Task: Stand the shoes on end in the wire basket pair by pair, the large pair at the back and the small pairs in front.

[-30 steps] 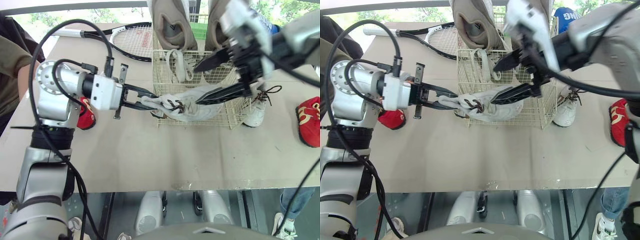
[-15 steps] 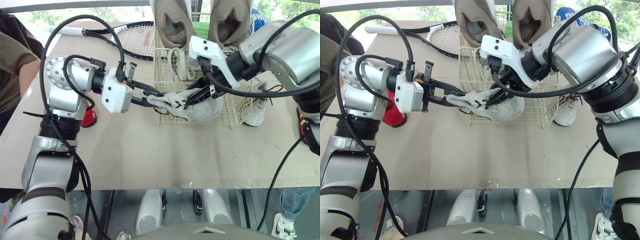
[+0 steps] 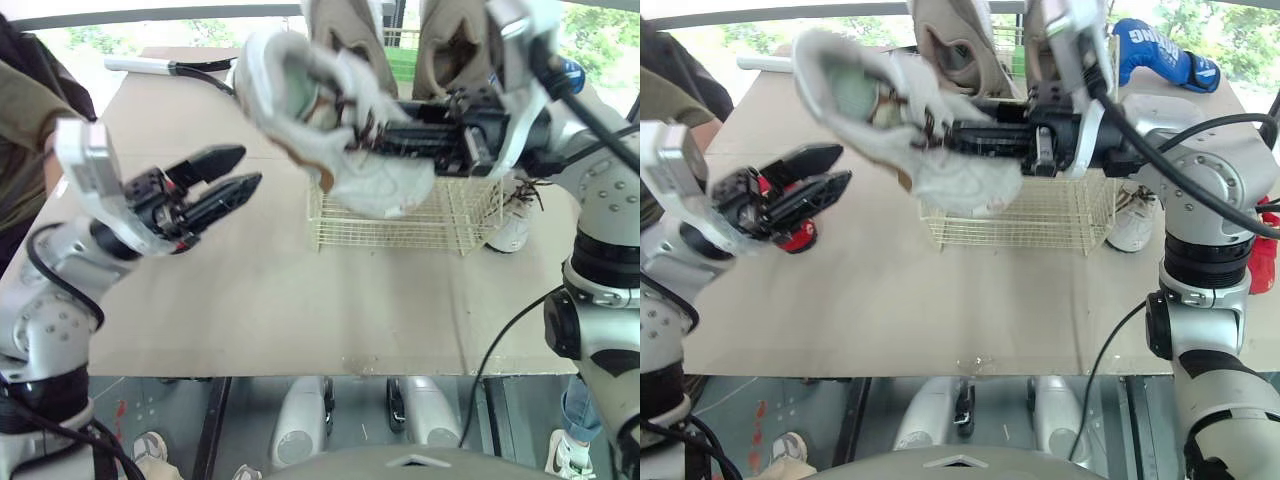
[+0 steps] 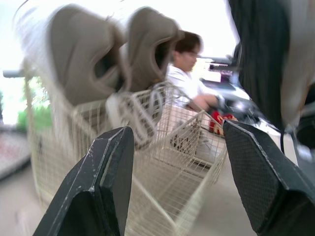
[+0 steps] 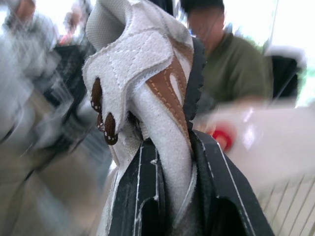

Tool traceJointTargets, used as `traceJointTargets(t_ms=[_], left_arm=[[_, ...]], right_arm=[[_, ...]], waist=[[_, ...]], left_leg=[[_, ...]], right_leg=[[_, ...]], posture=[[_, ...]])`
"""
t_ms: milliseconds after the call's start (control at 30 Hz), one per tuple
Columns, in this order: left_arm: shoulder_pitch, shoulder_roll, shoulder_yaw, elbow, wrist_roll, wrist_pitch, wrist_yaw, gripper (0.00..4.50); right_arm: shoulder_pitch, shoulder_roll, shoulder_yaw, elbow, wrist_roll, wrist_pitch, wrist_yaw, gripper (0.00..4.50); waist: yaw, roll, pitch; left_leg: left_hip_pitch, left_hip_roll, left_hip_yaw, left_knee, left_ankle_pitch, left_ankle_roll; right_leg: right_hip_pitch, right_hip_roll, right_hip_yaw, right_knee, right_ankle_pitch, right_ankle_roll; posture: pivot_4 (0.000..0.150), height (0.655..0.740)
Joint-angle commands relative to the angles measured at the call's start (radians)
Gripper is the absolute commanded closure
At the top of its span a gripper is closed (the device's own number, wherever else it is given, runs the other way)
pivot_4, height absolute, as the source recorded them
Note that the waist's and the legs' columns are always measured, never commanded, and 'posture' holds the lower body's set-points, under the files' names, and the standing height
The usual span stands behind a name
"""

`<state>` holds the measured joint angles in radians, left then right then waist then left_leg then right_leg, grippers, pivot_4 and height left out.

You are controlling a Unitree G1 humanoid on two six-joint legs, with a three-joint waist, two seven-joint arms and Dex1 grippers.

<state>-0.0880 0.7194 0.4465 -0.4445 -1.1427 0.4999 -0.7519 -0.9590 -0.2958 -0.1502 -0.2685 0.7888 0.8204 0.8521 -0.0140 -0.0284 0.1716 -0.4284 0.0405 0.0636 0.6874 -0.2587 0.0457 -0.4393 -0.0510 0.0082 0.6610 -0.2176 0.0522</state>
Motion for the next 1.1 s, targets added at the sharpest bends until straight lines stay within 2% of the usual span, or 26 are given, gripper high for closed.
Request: traceJointTargets(t_ms=[33, 133, 300, 500, 600, 667, 767, 967, 1100], left_arm=[[0.1, -0.054, 0.04, -0.163, -0.015, -0.012, 0.095, 1.37], [0.147, -0.093, 0.056, -0.206, -0.026, -0.025, 0.152, 1.37], [0.166, -0.105, 0.06, -0.237, -0.012, -0.039, 0.193, 1.37], [0.19, -0.107, 0.056, -0.251, -0.006, -0.046, 0.207, 1.37], [0.201, -0.105, 0.055, -0.264, -0.007, -0.049, 0.213, 1.37], [0.222, -0.102, 0.052, -0.272, 0.002, -0.05, 0.204, 1.37], [0.243, -0.104, 0.051, -0.281, 0.008, -0.054, 0.199, 1.37], [0.26, -0.111, 0.047, -0.286, 0.018, -0.065, 0.196, 1.37], [0.279, -0.119, 0.045, -0.29, 0.03, -0.076, 0.188, 1.37]], right_arm=[[0.043, 0.118, 0.021, 0.036, -0.173, -0.348, -0.113, 4.42], [0.096, 0.188, 0.104, 0.184, -0.393, -0.718, -0.128, 4.42], [0.155, 0.309, 0.141, 0.538, -0.553, -1.219, -0.164, 4.42], [0.141, 0.369, 0.15, 0.851, -0.606, -1.534, -0.178, 4.42], [0.132, 0.391, 0.136, 0.975, -0.61, -1.598, -0.204, 4.42], [0.124, 0.403, 0.123, 1.042, -0.6, -1.606, -0.216, 4.42], [0.119, 0.401, 0.126, 1.118, -0.603, -1.57, -0.206, 4.42], [0.094, 0.372, 0.135, 1.165, -0.67, -1.656, -0.253, 4.42], [0.078, 0.351, 0.155, 1.062, -0.727, -1.545, -0.343, 4.42]], waist=[[0.001, 0.0, 0.0], [0.002, 0.0, 0.0], [-0.003, 0.0, 0.0], [-0.01, -0.001, -0.001], [-0.028, -0.004, -0.003], [-0.033, -0.008, -0.006], [-0.033, -0.012, -0.01], [-0.034, -0.013, -0.012], [-0.033, -0.013, -0.012]], left_leg=[[0.001, 0.0, 0.001, 0.0, 0.0, 0.0], [0.006, -0.002, 0.001, 0.0, 0.0, -0.001], [0.013, -0.003, 0.005, -0.003, 0.002, -0.004], [0.015, -0.001, 0.007, -0.004, 0.003, -0.005], [0.022, 0.0, 0.007, -0.004, 0.002, -0.005], [0.038, 0.0, 0.009, -0.01, 0.0, -0.001], [0.053, 0.001, 0.009, -0.015, -0.001, -0.004], [0.061, 0.001, 0.009, -0.02, -0.001, -0.01], [0.06, 0.001, 0.01, -0.02, -0.001, -0.01]], right_leg=[[0.001, 0.0, 0.001, 0.001, 0.0, 0.0], [0.005, 0.0, 0.001, 0.0, 0.0, -0.001], [0.01, 0.002, 0.004, -0.001, 0.0, -0.001], [0.01, 0.002, 0.006, -0.002, 0.0, -0.001], [0.018, 0.002, 0.006, -0.002, -0.003, -0.005], [0.031, 0.001, 0.008, -0.005, -0.005, -0.008], [0.042, -0.001, 0.008, -0.006, -0.007, -0.011], [0.046, -0.007, 0.007, -0.005, -0.008, -0.013], [0.045, -0.015, 0.004, -0.006, -0.007, -0.014]], posture=[[0.15, 0.74], [0.15, 0.74], [0.15, 0.74], [0.15, 0.74], [0.15, 0.74], [0.15, 0.74], [0.15, 0.74], [0.15, 0.74], [0.15, 0.74]])
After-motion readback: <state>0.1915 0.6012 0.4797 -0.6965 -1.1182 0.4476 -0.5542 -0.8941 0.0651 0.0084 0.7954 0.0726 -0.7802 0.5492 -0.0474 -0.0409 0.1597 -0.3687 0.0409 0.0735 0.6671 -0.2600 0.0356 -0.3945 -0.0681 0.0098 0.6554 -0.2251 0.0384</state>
